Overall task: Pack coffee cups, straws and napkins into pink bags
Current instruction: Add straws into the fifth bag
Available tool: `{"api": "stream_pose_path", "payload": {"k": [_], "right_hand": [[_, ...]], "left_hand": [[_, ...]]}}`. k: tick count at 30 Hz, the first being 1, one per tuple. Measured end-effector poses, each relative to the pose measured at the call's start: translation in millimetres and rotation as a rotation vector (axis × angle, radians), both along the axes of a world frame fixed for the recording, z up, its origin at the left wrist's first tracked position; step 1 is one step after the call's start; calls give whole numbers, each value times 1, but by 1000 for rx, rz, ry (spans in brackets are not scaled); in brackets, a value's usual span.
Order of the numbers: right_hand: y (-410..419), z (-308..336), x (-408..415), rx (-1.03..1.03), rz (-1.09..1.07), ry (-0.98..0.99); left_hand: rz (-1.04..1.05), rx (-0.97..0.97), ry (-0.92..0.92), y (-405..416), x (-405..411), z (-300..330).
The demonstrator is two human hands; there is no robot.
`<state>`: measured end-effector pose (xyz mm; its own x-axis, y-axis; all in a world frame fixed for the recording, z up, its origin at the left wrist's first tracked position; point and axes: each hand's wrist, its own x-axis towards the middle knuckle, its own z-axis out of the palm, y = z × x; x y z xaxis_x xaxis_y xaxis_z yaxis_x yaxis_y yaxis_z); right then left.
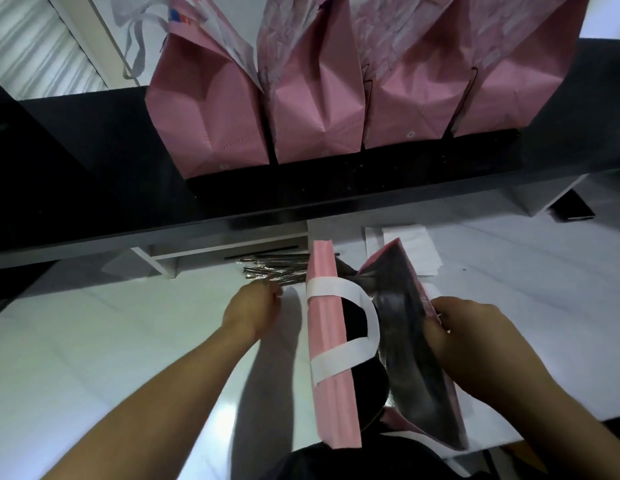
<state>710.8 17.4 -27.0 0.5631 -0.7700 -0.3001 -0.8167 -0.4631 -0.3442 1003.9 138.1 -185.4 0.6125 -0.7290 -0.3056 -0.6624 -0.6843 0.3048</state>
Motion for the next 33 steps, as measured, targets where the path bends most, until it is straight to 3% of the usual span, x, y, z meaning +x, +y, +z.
{"api": "stream_pose_path", "payload": {"k": [10,19,33], "right_hand": [[3,3,1,0,-41,30],[3,0,6,33,-74,41],[4,-1,3,6,-57,31]], "left_hand": [[-143,25,-114,-11,8,-34],[-108,-60,-36,-1,17,-34],[-198,-49,-84,-13,20,-37]]}}
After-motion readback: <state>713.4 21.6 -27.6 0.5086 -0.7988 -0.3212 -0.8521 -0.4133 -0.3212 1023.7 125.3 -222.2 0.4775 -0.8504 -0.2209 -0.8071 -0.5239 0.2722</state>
